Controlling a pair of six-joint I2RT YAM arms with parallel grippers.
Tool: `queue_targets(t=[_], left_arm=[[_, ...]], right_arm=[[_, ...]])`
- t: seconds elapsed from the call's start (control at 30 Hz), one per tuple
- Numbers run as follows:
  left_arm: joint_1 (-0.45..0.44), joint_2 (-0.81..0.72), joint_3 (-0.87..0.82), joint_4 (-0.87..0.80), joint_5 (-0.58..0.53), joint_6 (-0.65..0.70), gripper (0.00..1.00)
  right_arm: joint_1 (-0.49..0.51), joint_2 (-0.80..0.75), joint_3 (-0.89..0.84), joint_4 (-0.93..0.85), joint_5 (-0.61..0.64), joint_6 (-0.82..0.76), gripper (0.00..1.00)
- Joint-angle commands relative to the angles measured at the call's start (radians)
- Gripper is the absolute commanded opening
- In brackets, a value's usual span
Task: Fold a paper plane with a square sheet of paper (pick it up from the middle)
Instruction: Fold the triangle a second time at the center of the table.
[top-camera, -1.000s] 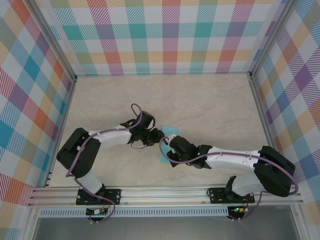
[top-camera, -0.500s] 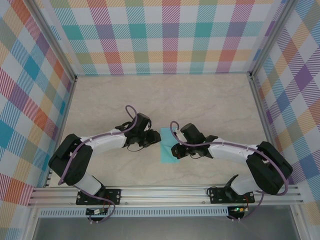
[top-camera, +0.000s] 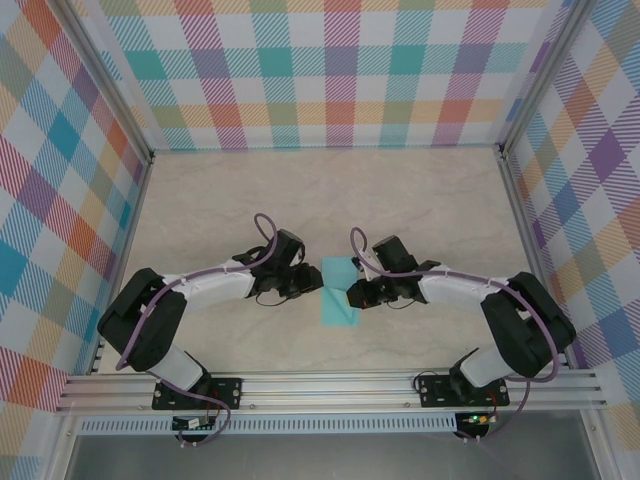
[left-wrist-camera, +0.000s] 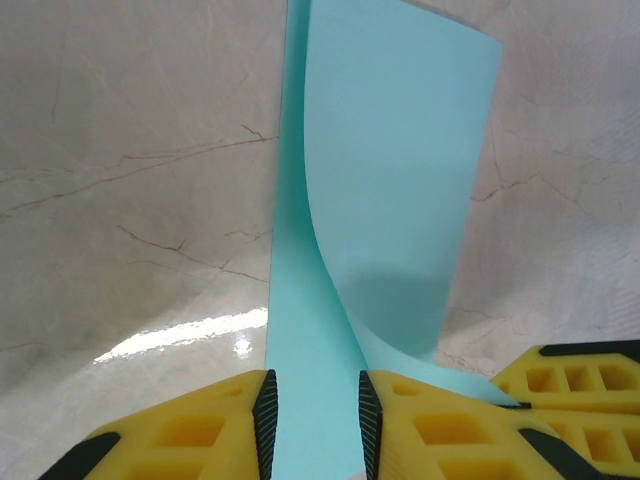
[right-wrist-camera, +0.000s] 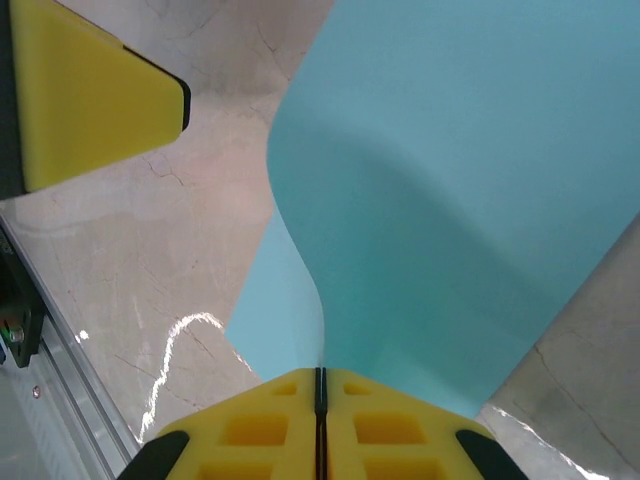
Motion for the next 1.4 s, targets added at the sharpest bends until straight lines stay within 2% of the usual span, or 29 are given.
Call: queue_targets(t=[0.0,0.53,1.17,1.37], left_arm=[[-0.015,0.004,0.006,-0.001,0.006,-0.007,0.30],[-0.067,0.029,0.019,0.007,-0.015,-0.030,0.28],[-0.069,0.055,0.033,0.012,-0.009,-0.031,0.28],[-0.071,0.058,0.043,0.017,-0.003,-0.031,0.28]], right_arm=[[-0.018,0.028,0.043,-0.041,-0.059,-0.069,0.09],[-0.066,0.132,0.111,-0.089,-0.057,-0.159,0.10],[-0.081,0.186,0.147,-0.098,-0.047,-0.195,0.11],[-0.080,0.188,0.150,-0.099,-0.095,-0.203,0.12]])
